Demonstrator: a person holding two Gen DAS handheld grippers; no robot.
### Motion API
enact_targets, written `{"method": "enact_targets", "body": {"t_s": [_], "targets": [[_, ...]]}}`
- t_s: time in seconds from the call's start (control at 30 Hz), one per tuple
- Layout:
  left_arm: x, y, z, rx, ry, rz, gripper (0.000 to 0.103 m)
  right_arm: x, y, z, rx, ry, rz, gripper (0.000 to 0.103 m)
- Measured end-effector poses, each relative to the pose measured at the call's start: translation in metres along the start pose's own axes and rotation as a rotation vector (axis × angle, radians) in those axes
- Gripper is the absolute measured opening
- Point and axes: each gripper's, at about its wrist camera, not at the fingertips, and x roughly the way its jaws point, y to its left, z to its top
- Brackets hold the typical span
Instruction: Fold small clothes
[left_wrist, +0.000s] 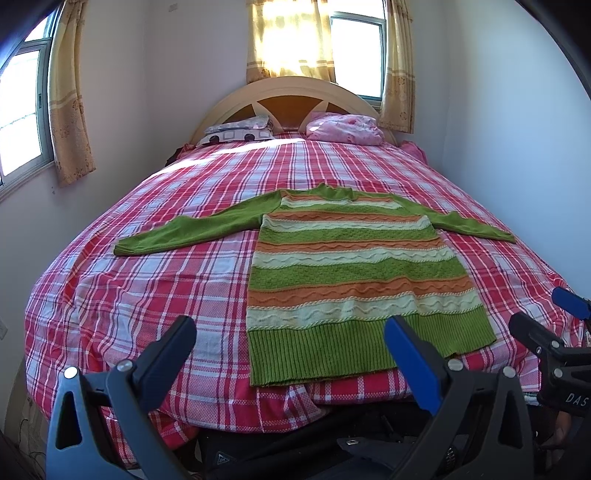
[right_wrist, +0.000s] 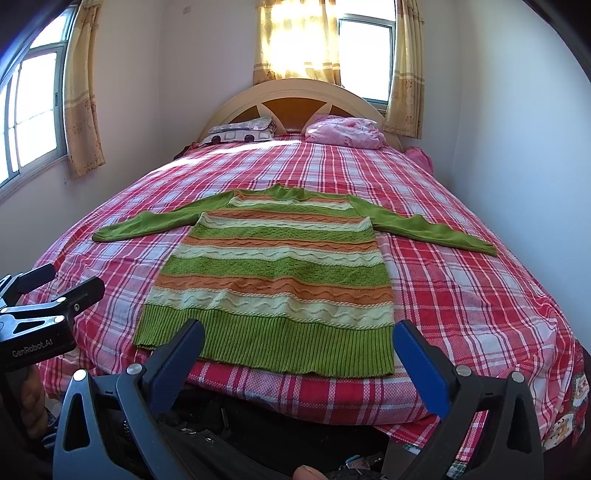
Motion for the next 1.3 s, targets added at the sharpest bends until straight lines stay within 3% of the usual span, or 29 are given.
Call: {"method": "enact_targets", "body": {"t_s": [1.3], "targets": [[0.009,-0.004,-0.002,0.009,0.035,-0.015,0.103,0.014,-0.004,0.000,0.016,0.034,0.009,0.102]]}}
